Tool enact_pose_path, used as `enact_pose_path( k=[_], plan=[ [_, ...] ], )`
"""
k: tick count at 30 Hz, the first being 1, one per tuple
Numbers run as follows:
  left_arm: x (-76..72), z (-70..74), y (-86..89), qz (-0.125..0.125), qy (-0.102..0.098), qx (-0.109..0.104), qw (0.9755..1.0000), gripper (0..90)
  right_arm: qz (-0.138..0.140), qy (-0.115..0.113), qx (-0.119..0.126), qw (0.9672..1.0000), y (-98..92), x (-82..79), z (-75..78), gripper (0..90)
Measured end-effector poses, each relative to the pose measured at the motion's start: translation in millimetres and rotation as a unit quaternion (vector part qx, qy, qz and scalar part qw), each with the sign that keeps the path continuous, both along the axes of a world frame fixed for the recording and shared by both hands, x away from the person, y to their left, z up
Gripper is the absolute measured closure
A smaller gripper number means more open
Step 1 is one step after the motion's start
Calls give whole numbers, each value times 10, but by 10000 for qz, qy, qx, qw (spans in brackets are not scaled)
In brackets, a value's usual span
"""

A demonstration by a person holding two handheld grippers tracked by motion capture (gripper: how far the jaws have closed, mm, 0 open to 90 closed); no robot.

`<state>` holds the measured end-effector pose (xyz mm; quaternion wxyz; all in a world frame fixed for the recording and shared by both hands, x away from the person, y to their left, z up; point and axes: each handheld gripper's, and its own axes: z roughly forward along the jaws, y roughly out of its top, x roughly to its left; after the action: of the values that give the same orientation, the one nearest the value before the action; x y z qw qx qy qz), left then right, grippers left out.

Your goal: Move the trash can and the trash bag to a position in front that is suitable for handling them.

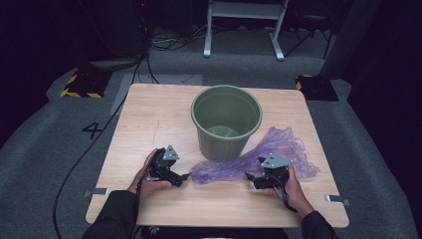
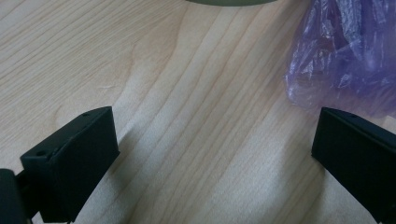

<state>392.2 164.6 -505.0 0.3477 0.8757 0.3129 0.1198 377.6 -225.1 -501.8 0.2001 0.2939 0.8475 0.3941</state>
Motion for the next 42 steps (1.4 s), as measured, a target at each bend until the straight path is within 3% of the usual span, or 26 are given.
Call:
enact_pose_path(
  k=[1,7,15,23,28,35,42],
  plan=[
    [8,2,-7,-13,-6,11,10000,0,-13,34,70,10000,-12,20,8,198],
    [46,0,-58,-31,11,-4,10000,0,-97,224,-129,9996,-18,134,-8,210],
    [108,0,-118,-99,4,-2,10000,0,-87,566,106,9983,-84,238,-6,342],
    [129,0,-124,-172,-7,-1,9999,0,-293,527,222,9979,-178,288,2,606],
    [93,14,-24,-217,43,69,9997,2,-307,465,210,9982,-184,273,1,736],
    [-22,0,148,-120,-8,9,9999,3,-318,403,186,9985,-186,257,-2,851],
    [-144,-3,229,57,-12,-9,10000,3,-406,368,248,9982,-215,254,0,879]
  ],
)
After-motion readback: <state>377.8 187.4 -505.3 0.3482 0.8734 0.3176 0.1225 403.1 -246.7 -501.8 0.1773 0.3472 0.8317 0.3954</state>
